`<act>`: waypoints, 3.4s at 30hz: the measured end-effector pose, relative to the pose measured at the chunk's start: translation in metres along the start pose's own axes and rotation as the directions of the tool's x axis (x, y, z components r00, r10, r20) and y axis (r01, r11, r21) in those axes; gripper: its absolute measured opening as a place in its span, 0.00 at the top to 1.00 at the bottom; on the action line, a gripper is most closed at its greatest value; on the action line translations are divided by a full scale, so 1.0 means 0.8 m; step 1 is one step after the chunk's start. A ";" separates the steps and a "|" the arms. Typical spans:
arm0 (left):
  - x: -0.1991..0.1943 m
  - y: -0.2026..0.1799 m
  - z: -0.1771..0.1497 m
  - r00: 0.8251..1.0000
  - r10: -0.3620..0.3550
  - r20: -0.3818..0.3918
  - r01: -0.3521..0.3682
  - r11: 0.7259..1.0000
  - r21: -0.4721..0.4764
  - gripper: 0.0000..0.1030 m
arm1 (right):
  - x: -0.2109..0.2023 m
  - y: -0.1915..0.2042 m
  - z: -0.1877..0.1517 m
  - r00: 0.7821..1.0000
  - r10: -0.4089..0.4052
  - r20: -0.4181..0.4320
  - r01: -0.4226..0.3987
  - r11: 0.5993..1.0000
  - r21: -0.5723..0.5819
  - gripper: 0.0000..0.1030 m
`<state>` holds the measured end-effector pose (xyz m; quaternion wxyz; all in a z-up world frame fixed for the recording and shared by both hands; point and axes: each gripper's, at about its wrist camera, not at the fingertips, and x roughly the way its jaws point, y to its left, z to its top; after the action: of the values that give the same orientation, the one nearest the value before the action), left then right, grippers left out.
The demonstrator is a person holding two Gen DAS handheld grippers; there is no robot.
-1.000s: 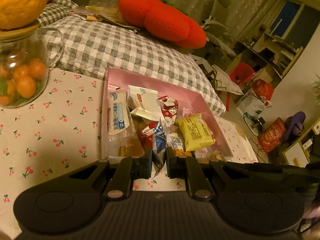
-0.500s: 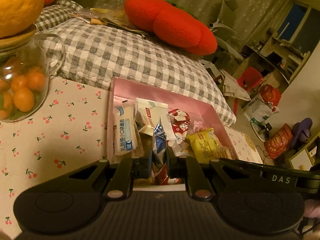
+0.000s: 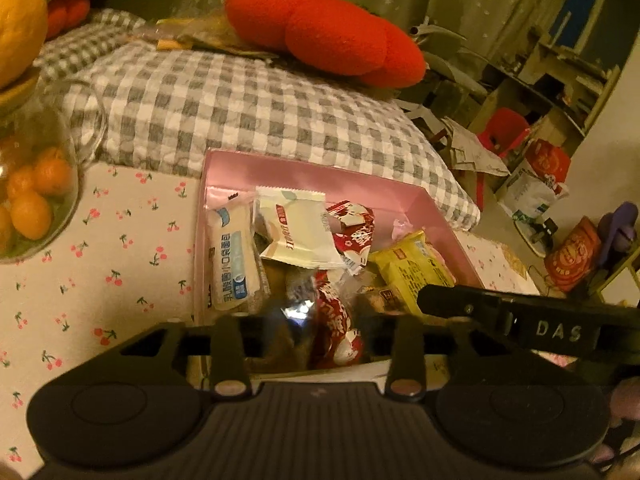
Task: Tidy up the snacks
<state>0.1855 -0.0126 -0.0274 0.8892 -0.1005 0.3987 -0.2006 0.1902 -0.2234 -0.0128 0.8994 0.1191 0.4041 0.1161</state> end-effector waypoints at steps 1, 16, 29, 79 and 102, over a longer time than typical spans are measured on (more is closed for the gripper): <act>-0.002 -0.003 0.000 1.000 0.006 0.003 -0.006 1.000 0.013 0.49 | -0.003 0.000 0.000 1.000 -0.001 0.005 0.001 1.000 0.001 0.50; -0.067 -0.021 -0.023 0.994 0.110 -0.007 -0.110 0.993 0.051 0.04 | -0.096 0.003 -0.022 0.995 -0.060 0.074 0.061 0.998 -0.011 0.21; -0.136 -0.038 -0.050 0.962 0.272 -0.026 -0.273 0.962 -0.012 0.00 | -0.163 0.024 -0.073 0.983 -0.163 0.085 0.164 0.986 -0.005 0.12; -0.151 -0.064 -0.091 0.935 0.350 -0.059 -0.348 0.936 0.049 0.00 | -0.161 0.055 -0.102 0.981 -0.188 0.047 0.191 0.979 -0.071 0.11; -0.149 -0.064 -0.092 0.928 0.365 -0.071 -0.361 0.930 0.068 0.00 | -0.158 0.056 -0.104 0.980 -0.196 0.039 0.199 0.977 -0.081 0.11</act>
<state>0.0442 -0.0080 0.0211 0.8962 0.0071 0.4411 -0.0472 0.0407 -0.2095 0.0354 0.9169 0.0419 0.3948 0.0413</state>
